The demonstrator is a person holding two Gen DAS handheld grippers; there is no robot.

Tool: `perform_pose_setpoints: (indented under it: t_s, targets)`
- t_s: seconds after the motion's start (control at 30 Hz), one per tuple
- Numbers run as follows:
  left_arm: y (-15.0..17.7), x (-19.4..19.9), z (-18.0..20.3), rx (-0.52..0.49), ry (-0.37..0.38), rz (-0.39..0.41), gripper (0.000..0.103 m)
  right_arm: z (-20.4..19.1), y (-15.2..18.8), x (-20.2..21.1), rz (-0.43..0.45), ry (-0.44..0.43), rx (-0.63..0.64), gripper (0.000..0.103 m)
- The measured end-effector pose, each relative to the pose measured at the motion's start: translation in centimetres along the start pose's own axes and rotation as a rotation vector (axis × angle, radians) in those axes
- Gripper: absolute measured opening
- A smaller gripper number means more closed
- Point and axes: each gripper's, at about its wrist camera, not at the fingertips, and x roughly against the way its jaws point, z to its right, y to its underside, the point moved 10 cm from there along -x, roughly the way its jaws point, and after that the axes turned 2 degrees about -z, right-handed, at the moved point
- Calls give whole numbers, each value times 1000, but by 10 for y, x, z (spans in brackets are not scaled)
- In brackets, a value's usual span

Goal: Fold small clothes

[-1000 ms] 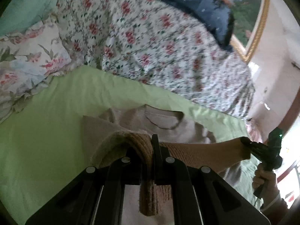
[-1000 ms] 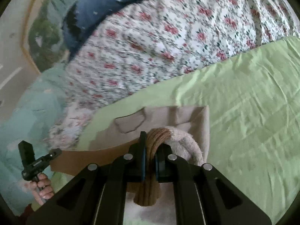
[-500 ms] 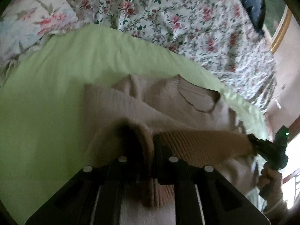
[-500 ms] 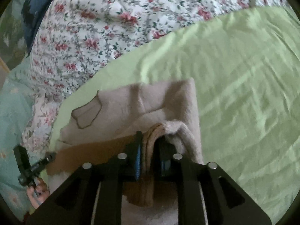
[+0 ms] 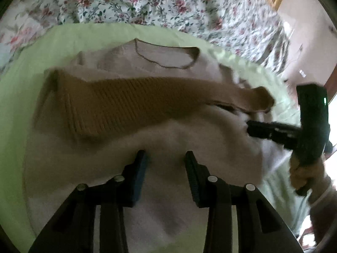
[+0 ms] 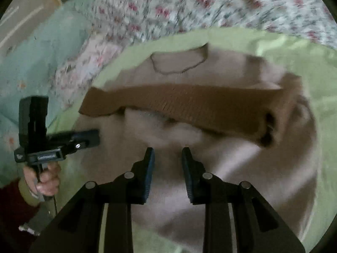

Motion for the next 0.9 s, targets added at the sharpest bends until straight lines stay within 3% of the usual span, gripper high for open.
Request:
perform_pose_setpoints:
  t_s: [0.07, 0.2, 0.23, 0.3, 0.37, 0.4, 0.43, 0.6, 0.9]
  targets:
    - [-16, -6, -16, 1, -18, -1, 24, 22, -14, -13, -40, 41, -21, 28]
    - [-54, -11, -71, 83, -116, 10, 22, 71, -46, -19, -30, 183, -57, 28]
    - [-63, -10, -86, 118, -128, 18, 22, 91, -57, -15, -1, 243, -97, 28]
    - [-80, -4, -115, 178, -179, 44, 21, 115, -73, -3, 67, 281, -181, 28]
    - [-88, 6, -134, 234, -181, 75, 21, 132, -81, 16, 142, 330, -250, 28]
    - [-89, 14, -144, 258, -215, 91, 30, 138, -82, 27, 177, 358, -277, 28]
    - [-86, 23, -152, 276, -245, 106, 37, 141, -83, 34, 198, 362, -297, 28]
    - [-52, 56, -145, 323, -180, 139, 38, 122, -67, 66, 250, 320, -315, 29]
    - [52, 93, -60, 351, -8, 118, 42, 51, 7, 76, 230, 195, -334, 33]
